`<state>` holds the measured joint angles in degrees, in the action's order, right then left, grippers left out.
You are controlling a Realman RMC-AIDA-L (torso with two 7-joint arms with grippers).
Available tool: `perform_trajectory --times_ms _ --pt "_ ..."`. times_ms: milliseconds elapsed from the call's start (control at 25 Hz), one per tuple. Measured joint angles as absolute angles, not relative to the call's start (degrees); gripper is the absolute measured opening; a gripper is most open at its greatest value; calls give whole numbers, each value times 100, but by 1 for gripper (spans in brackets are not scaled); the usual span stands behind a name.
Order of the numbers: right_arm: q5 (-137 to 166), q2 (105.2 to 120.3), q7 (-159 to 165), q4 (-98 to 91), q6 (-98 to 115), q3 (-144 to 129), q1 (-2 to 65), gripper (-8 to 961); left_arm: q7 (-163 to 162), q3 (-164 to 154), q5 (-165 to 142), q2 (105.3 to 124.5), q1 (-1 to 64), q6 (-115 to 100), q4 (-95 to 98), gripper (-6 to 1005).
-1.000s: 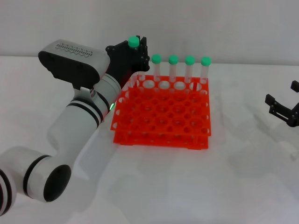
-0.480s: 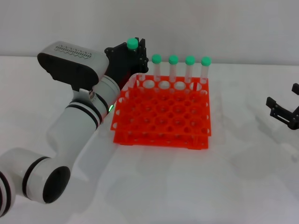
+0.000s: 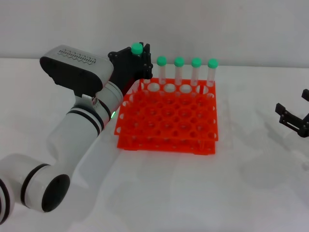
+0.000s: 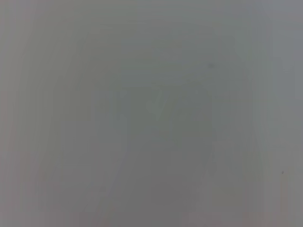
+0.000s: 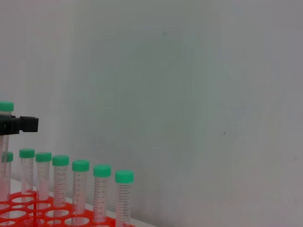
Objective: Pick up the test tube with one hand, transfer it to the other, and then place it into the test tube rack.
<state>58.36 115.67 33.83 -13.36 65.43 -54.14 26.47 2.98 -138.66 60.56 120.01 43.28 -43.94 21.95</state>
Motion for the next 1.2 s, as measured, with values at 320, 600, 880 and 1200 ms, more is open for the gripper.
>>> perform_trajectory --times_ms 320,600,880,1200 --pt "5836 11585 3405 -1336 6566 -5414 2642 847 298 -13870 5837 11997 4348 -4494 2037 93" --pt "5836 11592 3415 -1335 6567 -5409 2678 847 118 -13870 5594 11997 4353 -4694 1866 93" --pt "5836 11596 3422 -1336 6566 -5414 2697 846 -339 -13869 5318 12002 4377 -4781 1725 93" --pt "5836 11603 3427 -1336 6570 -5414 2699 846 -784 -13846 5316 12009 4370 -4789 1541 93"
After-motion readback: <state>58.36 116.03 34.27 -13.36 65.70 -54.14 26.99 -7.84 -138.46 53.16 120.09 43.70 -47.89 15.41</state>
